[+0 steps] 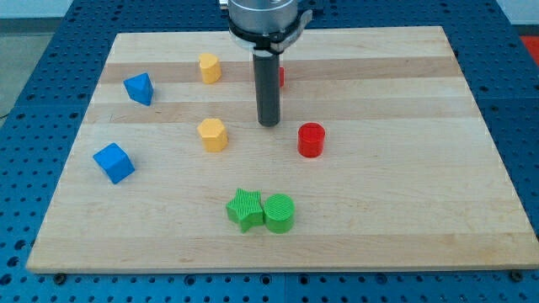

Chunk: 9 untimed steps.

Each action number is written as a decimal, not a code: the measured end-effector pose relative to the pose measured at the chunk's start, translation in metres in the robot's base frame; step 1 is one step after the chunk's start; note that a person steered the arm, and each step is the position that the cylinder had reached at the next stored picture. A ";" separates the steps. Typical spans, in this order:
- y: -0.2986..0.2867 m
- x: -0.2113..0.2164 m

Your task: Move the yellow hexagon towards the left center

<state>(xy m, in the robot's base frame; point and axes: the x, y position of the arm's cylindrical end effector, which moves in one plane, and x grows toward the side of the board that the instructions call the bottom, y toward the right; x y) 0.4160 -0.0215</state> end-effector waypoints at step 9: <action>-0.189 0.058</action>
<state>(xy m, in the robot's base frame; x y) 0.4736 -0.2100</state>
